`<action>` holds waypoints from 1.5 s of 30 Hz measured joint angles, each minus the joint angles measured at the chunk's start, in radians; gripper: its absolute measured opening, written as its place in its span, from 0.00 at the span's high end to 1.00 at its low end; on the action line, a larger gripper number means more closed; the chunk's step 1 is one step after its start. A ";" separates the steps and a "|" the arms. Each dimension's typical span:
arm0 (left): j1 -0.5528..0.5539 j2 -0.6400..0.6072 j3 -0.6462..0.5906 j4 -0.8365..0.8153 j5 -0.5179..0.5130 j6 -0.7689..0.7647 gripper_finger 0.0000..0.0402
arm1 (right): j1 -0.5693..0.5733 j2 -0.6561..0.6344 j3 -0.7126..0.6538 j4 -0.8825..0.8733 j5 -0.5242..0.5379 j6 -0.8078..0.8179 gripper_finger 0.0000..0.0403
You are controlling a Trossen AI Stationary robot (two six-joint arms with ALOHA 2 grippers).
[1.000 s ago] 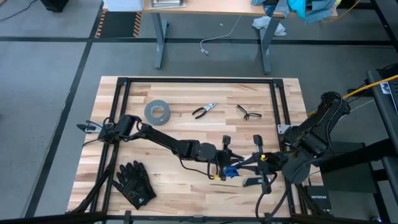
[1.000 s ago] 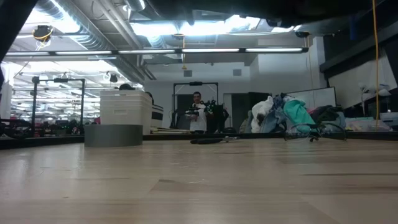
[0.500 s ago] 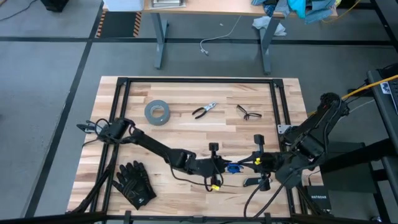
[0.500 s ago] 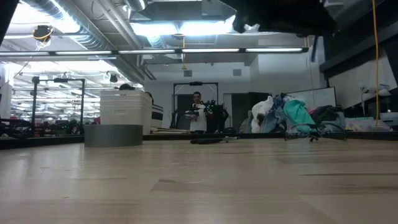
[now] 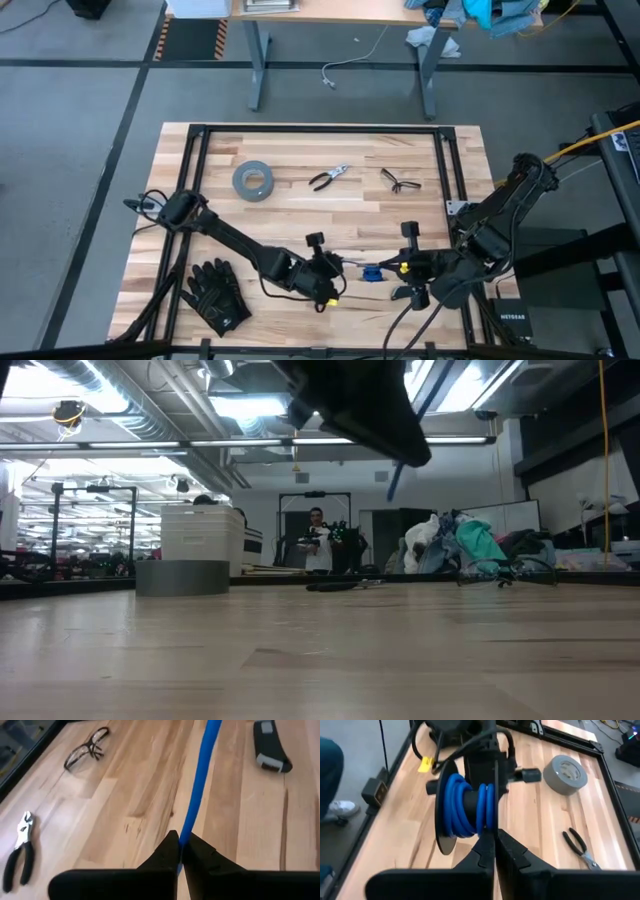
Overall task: Coil cords
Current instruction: Coil the blue wire cable onto the black spool
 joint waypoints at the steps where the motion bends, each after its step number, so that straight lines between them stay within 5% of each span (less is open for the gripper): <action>1: -0.004 -0.001 0.000 -0.008 -0.003 -0.006 1.00 | 0.000 0.006 0.000 -0.005 0.002 0.000 0.99; 14: -0.071 -0.053 -0.003 -0.041 -0.016 -0.102 1.00 | -0.081 0.142 0.001 -0.011 -0.027 -0.026 0.99; 26: -0.119 -0.066 -0.003 -0.268 -0.017 -0.347 1.00 | -0.085 0.191 0.001 0.048 -0.072 -0.027 0.99; 45: -0.161 -0.117 -0.003 -0.188 -0.018 -0.365 1.00 | -0.150 0.266 0.001 0.035 -0.065 -0.080 0.99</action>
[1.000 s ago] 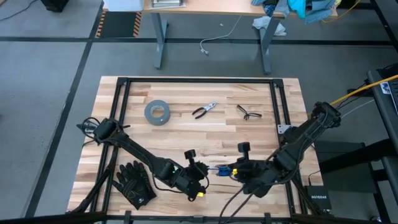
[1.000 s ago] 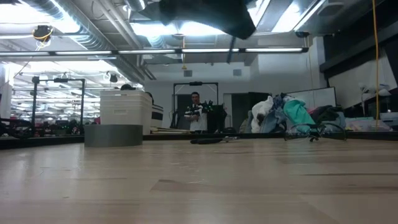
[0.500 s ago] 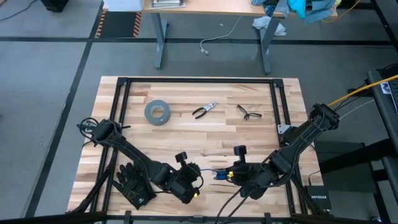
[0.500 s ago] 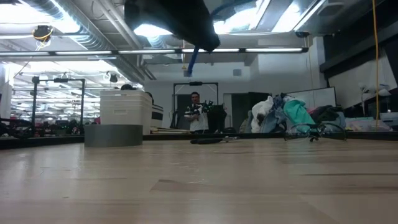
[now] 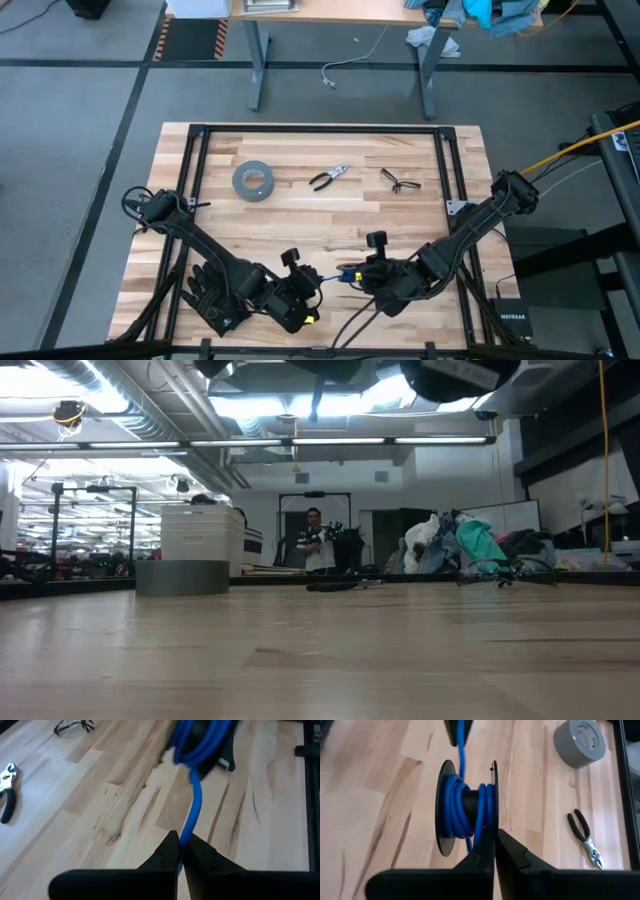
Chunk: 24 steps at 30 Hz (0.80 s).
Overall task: Coil cords
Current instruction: Coil the blue wire cable onto the black spool
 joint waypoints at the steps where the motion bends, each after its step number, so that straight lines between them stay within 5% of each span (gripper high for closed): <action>1: 0.000 -0.001 0.000 -0.002 0.001 0.000 1.00 | -0.002 0.004 0.000 0.001 0.004 -0.001 0.99; 24: 0.051 -0.004 0.000 0.338 -0.070 0.130 1.00 | -0.012 0.033 -0.001 0.083 0.274 0.001 0.99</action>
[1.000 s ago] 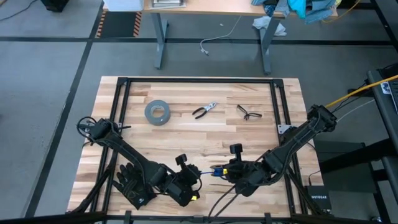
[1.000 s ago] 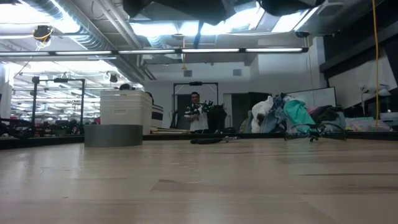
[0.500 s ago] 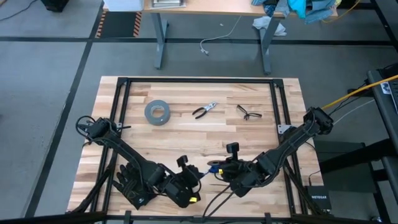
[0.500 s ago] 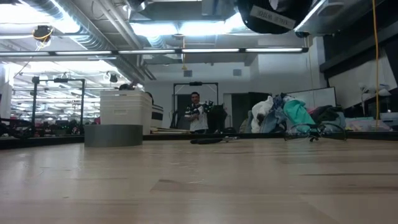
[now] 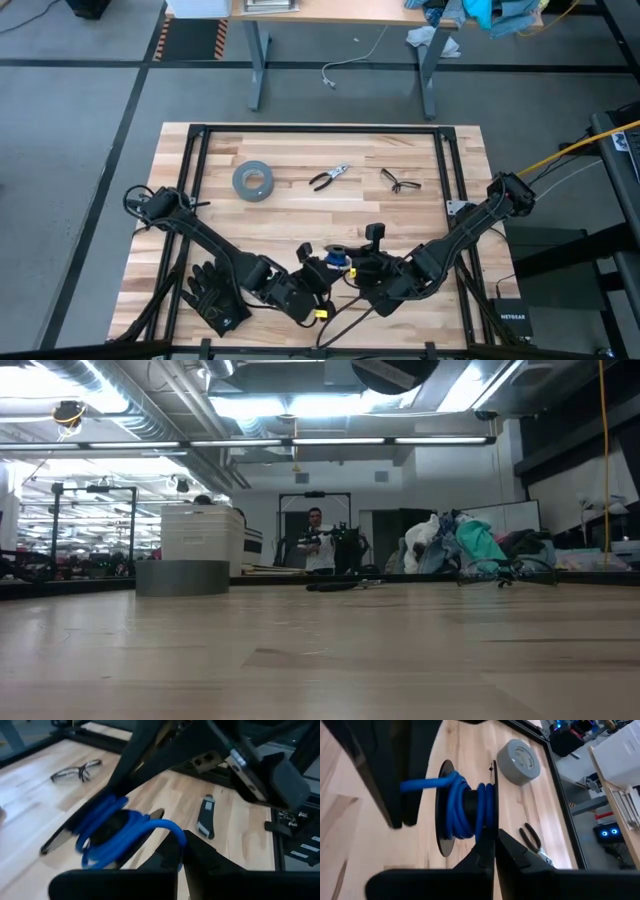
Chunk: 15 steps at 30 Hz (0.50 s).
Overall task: Coil cords
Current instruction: Coil the blue wire cable onto the black spool
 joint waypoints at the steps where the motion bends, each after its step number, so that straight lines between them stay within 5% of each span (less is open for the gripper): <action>1: 0.003 0.000 0.000 0.015 0.000 0.020 1.00 | 0.000 0.000 0.000 0.002 0.004 -0.001 0.99; 8: 0.017 0.020 -0.001 0.109 0.002 0.213 1.00 | 0.000 0.000 0.000 0.042 -0.031 -0.034 0.99; 15: 0.028 0.070 -0.008 0.139 0.014 0.238 1.00 | 0.000 0.000 -0.002 0.066 -0.060 -0.055 0.99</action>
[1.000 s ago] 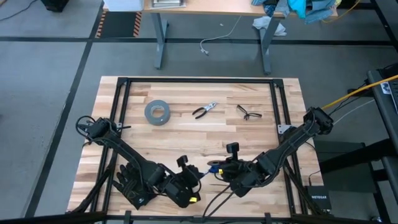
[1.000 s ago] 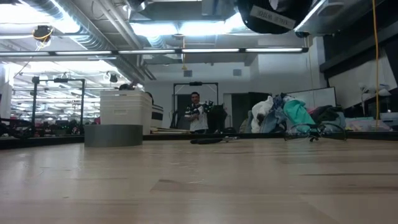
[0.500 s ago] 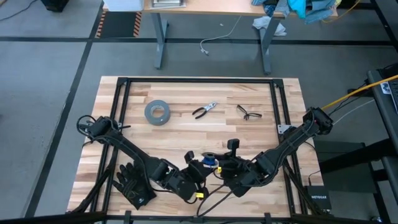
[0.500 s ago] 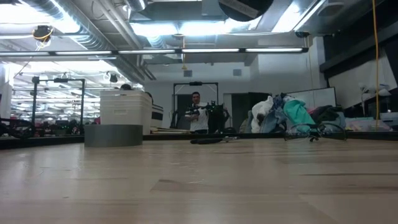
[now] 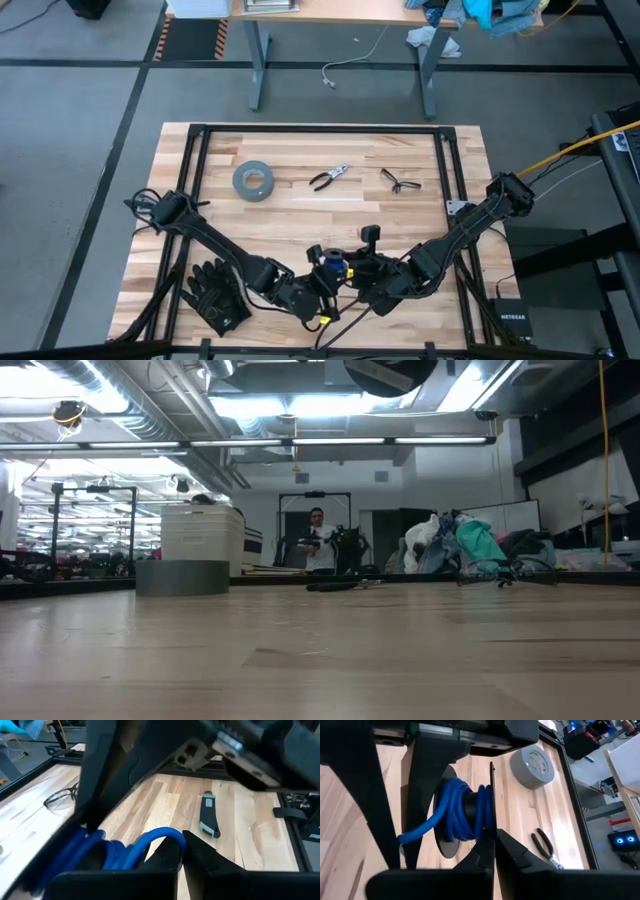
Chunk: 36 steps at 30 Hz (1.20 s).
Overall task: Coil cords
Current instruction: Coil the blue wire cable onto the black spool
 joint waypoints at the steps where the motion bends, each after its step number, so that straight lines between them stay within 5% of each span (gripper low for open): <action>1: 0.002 0.007 0.000 0.007 -0.001 0.004 1.00 | 0.000 0.000 0.000 -0.001 -0.002 0.000 0.99; 12: 0.005 0.031 -0.001 0.072 -0.154 0.048 1.00 | -0.001 -0.012 0.000 0.001 0.001 0.057 0.99; 36: 0.006 0.033 -0.002 0.060 -0.140 0.102 0.96 | 0.000 -0.016 0.003 -0.018 -0.080 0.060 0.99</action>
